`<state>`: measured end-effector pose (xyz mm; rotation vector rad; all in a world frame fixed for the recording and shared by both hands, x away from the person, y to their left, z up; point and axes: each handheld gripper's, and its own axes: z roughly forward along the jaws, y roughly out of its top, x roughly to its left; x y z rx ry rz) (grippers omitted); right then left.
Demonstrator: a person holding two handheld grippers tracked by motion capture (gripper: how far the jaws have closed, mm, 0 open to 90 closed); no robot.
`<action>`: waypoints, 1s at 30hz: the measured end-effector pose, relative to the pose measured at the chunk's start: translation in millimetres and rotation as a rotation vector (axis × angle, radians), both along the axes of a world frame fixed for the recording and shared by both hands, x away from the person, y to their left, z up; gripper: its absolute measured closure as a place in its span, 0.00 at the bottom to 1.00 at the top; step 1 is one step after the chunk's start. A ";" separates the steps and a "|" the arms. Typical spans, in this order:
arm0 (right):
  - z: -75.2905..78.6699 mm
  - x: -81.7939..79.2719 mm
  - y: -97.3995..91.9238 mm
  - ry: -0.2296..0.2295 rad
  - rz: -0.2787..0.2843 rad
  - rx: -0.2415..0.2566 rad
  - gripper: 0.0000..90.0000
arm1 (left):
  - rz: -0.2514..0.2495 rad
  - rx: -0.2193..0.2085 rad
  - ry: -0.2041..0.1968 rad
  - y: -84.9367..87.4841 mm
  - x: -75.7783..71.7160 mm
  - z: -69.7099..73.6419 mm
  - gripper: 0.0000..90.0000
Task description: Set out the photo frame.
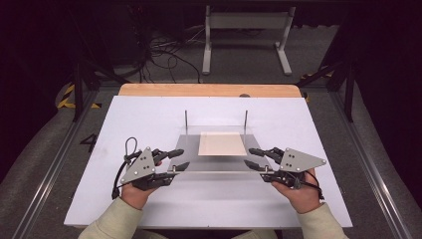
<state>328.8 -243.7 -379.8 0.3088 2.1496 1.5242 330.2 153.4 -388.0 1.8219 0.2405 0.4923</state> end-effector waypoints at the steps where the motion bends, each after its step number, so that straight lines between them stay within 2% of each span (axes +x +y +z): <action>1: 0.8 0.6 -0.2 0.001 0.000 0.001 0.65 | 0.005 -0.003 -0.009 -0.3 -0.4 0.7 0.63; 4: 4.1 0.3 0.2 -0.019 -0.006 0.018 0.65 | 0.019 -0.005 -0.047 0.6 -2.6 5.8 0.64; 12: 25.6 -6.4 5.9 -0.105 -0.001 0.062 0.68 | 0.055 -0.052 -0.143 6.2 -9.7 25.5 0.67; 13: 25.6 -6.4 5.9 -0.105 -0.001 0.062 0.68 | 0.055 -0.052 -0.143 6.2 -9.7 25.5 0.68; 14: 31.3 -9.3 8.2 -0.136 -0.006 0.062 0.69 | 0.069 -0.049 -0.167 7.1 -12.2 31.1 0.68; 15: 31.3 -9.3 8.2 -0.136 -0.006 0.062 0.69 | 0.069 -0.049 -0.167 7.1 -12.2 31.1 0.68; 17: 36.3 -12.7 10.5 -0.164 -0.012 0.056 0.70 | 0.103 -0.015 -0.218 5.9 -18.0 39.3 0.69; 19: 43.0 -17.6 13.5 -0.207 -0.029 0.037 0.70 | 0.112 -0.020 -0.234 6.0 -21.4 45.7 0.70; 20: 47.3 -20.7 15.2 -0.236 -0.039 0.028 0.71 | 0.114 -0.025 -0.240 6.3 -22.6 48.4 0.70; 22: 53.4 -24.6 16.9 -0.256 -0.043 0.020 0.71 | 0.117 -0.038 -0.235 7.2 -24.3 52.9 0.70; 24: 57.2 -26.6 16.8 -0.253 -0.036 0.037 0.72 | 0.119 -0.039 -0.230 7.6 -26.3 56.7 0.70; 30: 64.6 -32.0 17.1 -0.231 -0.039 0.045 0.72 | 0.114 -0.054 -0.193 9.3 -31.1 65.3 0.70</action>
